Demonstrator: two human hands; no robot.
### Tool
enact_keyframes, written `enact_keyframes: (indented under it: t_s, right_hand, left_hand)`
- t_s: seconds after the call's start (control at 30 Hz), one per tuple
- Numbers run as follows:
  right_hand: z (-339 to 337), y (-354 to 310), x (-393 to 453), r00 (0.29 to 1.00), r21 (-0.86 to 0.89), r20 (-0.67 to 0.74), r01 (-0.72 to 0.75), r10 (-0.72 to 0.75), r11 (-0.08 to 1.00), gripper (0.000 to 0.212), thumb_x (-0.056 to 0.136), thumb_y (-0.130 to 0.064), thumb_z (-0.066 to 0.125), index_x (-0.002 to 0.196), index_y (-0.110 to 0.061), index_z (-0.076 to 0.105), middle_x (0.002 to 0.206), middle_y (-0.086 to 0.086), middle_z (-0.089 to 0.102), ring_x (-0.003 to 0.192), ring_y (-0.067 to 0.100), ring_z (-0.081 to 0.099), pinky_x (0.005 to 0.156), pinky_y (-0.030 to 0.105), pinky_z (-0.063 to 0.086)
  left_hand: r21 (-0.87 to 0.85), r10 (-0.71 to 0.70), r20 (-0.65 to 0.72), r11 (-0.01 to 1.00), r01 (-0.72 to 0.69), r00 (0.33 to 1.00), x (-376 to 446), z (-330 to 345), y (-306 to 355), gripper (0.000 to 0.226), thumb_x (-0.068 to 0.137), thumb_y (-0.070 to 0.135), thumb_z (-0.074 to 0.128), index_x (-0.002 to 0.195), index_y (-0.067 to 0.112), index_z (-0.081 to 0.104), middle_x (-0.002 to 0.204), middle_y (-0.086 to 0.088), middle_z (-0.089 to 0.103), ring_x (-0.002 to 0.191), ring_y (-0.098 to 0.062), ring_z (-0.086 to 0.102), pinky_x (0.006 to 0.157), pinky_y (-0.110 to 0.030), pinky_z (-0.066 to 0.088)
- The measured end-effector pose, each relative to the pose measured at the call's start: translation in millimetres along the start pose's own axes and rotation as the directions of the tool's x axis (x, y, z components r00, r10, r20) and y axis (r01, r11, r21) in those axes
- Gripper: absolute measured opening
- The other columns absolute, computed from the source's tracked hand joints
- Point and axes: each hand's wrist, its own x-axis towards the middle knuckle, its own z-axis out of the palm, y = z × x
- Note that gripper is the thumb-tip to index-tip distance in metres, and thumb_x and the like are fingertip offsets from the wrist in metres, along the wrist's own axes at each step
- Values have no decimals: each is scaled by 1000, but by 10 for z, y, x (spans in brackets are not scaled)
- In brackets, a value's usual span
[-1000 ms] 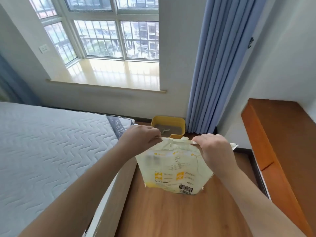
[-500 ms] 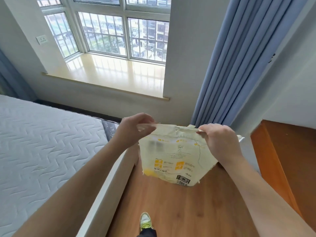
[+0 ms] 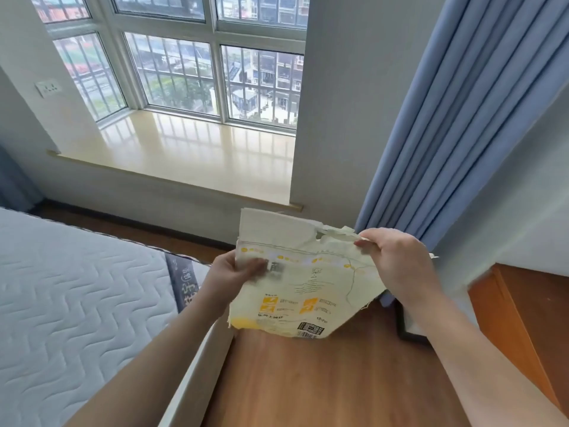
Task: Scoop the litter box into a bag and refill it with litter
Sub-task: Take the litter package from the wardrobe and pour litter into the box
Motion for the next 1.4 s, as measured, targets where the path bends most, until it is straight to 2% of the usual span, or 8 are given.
enact_keyframes:
  t_s: [0.2, 0.33, 0.43, 0.6, 0.73, 0.97, 1.17, 1.4]
  right_hand:
    - [200, 493, 569, 986, 47, 145, -95, 87, 994, 16, 92, -33, 59, 100, -21, 67, 84, -1, 68, 79, 22, 62, 66, 33, 48]
    - [308, 763, 1048, 870, 66, 488, -111, 65, 992, 73, 80, -44, 71, 142, -34, 35, 132, -8, 51, 121, 17, 47, 102, 34, 37]
    - [351, 944, 1461, 876, 242, 480, -68, -58, 968, 93, 72, -58, 71, 146, -43, 17, 141, -12, 42, 129, 12, 40, 110, 43, 32]
    - [595, 797, 2016, 840, 350, 340, 304, -422, 886, 73, 80, -45, 71, 143, -29, 38, 137, -5, 51, 122, 19, 48, 103, 34, 31]
    - [887, 647, 2215, 785, 290, 239, 504, -572, 813, 44, 77, -29, 77, 117, -19, 63, 100, 0, 69, 85, 26, 66, 73, 32, 44]
    - [966, 568, 2330, 798, 417, 160, 480, -582, 772, 8, 79, -21, 73, 77, -17, 67, 72, -9, 67, 59, 16, 60, 55, 28, 47]
    - [965, 476, 2261, 805, 453, 202, 428, -557, 782, 6, 78, -23, 70, 75, -19, 68, 71, -11, 66, 63, 14, 61, 59, 35, 51]
    - [728, 477, 2240, 884, 510, 292, 178, -364, 842, 6, 79, -15, 76, 77, -18, 71, 71, -17, 66, 73, -9, 61, 64, 3, 40]
  left_hand:
    - [75, 82, -113, 994, -73, 990, 591, 372, 146, 15, 79, 20, 75, 89, 9, 74, 83, -13, 75, 72, -22, 70, 67, -35, 56]
    - [183, 104, -157, 980, -75, 982, 973, 581, 165, 7, 84, 19, 75, 86, 13, 75, 80, -11, 75, 71, -22, 70, 68, -41, 57]
    - [280, 112, -196, 959, -55, 974, 1256, 714, 155, 2, 85, 22, 74, 83, 22, 76, 79, -7, 75, 74, -25, 71, 72, -47, 57]
    - [446, 141, -294, 895, 5, 945, 1590, 954, 109, 7, 83, 29, 76, 80, 22, 76, 72, 3, 74, 72, -20, 70, 67, -41, 54]
    - [450, 161, -386, 892, 33, 908, 1752, 1092, 55, 15, 81, 32, 77, 69, 23, 73, 62, 5, 69, 58, -9, 59, 58, -31, 46]
    - [425, 180, -416, 905, 15, 891, 1808, 1092, -135, 38, 73, 56, 71, 68, 18, 67, 62, -9, 64, 56, -14, 52, 54, -38, 42]
    - [488, 30, -270, 866, 110, 962, 1571, 793, -494, 31, 75, 42, 79, 101, 43, 62, 91, 19, 70, 86, 3, 63, 73, -20, 51]
    - [374, 4, -356, 917, 139, 935, 1249, 533, -862, 13, 87, 32, 72, 76, 25, 70, 66, 14, 65, 63, -1, 56, 63, -26, 42]
